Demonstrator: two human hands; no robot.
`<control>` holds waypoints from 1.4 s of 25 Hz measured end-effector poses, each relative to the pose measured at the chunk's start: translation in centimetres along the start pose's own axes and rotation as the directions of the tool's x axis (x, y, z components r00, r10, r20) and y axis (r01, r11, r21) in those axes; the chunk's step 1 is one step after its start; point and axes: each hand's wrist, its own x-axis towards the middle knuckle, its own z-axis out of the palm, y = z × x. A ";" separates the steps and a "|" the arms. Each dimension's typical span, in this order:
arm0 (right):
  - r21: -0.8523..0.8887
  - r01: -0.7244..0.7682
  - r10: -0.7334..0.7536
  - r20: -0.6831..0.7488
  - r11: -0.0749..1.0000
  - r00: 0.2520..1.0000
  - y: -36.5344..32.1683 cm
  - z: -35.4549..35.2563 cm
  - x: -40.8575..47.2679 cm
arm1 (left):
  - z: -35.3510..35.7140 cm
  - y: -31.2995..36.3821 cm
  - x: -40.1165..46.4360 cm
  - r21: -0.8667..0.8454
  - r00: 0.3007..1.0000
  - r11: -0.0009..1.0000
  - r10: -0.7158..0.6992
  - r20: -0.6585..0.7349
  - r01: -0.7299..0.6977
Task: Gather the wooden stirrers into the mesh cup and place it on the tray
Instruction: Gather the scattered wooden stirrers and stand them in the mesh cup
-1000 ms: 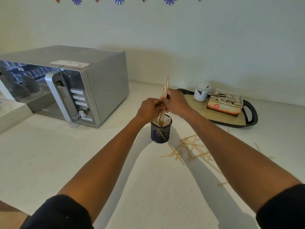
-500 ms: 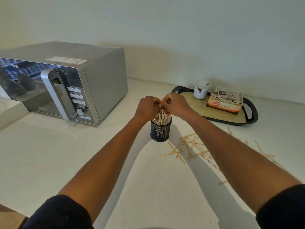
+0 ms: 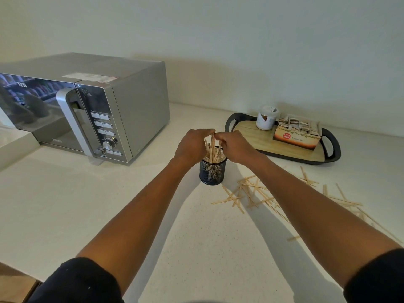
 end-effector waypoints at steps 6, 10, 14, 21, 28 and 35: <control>-0.017 0.044 -0.042 0.113 0.999 0.993 0.5 0.4 -1.0 | 0.1 0.1 -0.5 0.142 1.000 0.990 -0.008 -0.020 0.011; 0.039 -0.002 -0.001 0.067 0.999 0.998 0.6 0.2 -1.4 | -0.2 0.2 -1.0 0.079 0.997 0.996 0.033 -0.063 -0.028; 0.113 -0.052 0.053 -0.008 0.992 0.999 1.0 -0.9 -2.2 | -0.6 0.0 -1.4 0.017 0.991 0.999 0.048 -0.124 -0.046; 0.171 -0.175 0.183 -0.029 0.970 0.983 4.6 -3.2 -7.4 | 0.9 3.2 -3.4 0.078 0.930 0.963 0.271 -0.248 -0.260; 0.055 -0.277 0.273 0.070 0.959 0.959 8.4 -1.1 -14.3 | 6.4 4.7 -7.8 -0.101 0.895 0.957 0.291 0.338 -0.273; 0.033 -0.271 0.268 0.087 0.962 0.960 9.3 -0.1 -19.3 | 11.0 8.1 -11.6 -0.167 0.880 0.939 0.339 0.332 -0.299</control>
